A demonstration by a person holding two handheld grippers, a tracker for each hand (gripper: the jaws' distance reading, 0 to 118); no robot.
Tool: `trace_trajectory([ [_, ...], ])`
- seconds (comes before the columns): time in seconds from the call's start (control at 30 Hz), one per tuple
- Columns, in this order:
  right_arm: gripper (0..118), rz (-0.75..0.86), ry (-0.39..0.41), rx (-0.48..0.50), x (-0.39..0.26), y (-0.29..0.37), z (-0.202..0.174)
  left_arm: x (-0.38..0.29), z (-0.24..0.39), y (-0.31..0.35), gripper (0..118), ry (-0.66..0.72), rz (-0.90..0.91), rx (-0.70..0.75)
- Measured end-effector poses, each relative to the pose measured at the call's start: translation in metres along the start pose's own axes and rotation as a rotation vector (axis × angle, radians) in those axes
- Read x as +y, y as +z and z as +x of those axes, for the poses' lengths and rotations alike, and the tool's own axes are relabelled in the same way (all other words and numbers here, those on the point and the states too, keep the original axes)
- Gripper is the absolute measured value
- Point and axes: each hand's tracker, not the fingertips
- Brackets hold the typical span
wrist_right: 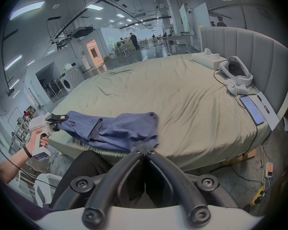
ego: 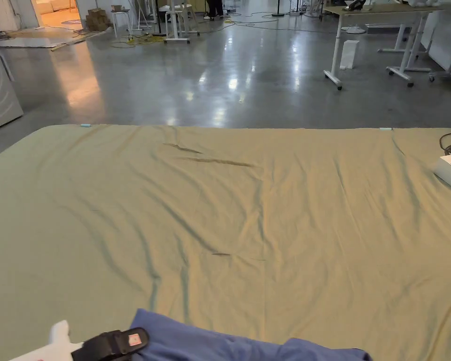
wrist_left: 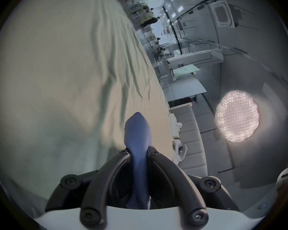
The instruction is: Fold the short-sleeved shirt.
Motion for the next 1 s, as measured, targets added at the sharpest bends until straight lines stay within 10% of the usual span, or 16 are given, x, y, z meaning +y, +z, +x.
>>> trace_trajectory([
  [0.57, 0, 0.016, -0.004, -0.050, -0.018, 0.024, 0.023, -0.137, 0.131, -0.168, 15, -0.395, -0.327, 0.010],
  [0.63, 0, 0.019, -0.030, -0.065, -0.022, 0.029, 0.032, -0.158, 0.136, -0.189, 31, -0.388, -0.353, -0.002],
  [0.7, 0, 0.015, -0.053, -0.088, -0.023, 0.031, 0.035, -0.166, 0.143, -0.204, 80, -0.393, -0.408, -0.004],
  [0.77, 0, 0.004, -0.074, -0.096, -0.027, 0.032, 0.041, -0.165, 0.154, -0.202, 95, -0.386, -0.444, -0.044],
  [0.93, 0, 0.014, -0.111, -0.070, -0.029, 0.032, 0.047, -0.134, 0.174, -0.157, 94, -0.383, -0.227, -0.086],
  [1.0, 0, 0.012, -0.128, -0.058, -0.029, 0.028, 0.049, -0.124, 0.158, -0.151, 63, -0.277, -0.178, -0.081],
])
